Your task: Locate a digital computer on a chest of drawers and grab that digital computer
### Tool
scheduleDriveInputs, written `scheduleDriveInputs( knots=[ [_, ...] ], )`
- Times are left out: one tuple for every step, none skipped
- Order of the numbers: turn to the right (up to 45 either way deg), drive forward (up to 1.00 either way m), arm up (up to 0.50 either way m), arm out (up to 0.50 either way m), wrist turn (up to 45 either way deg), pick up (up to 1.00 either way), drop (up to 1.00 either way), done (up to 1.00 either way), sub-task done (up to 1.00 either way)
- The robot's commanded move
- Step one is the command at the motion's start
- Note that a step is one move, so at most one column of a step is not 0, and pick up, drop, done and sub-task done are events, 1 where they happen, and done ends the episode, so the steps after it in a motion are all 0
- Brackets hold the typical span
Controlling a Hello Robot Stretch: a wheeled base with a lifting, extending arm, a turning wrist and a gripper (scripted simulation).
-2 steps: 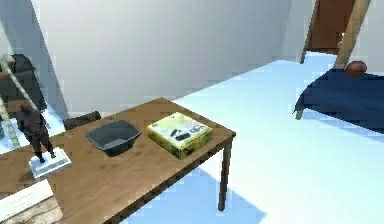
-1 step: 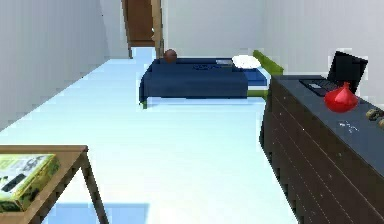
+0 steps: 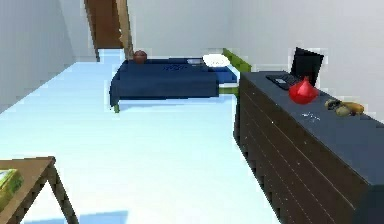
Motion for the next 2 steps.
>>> scheduleDriveInputs(
  knots=[
    [0.0, 0.85, 0.00, 0.00, 0.0, 0.00, 0.00, 0.00, 0.00],
    [-42.0, 0.00, 0.00, 0.00, 0.0, 0.00, 0.00, 0.00, 0.00]
  ],
)
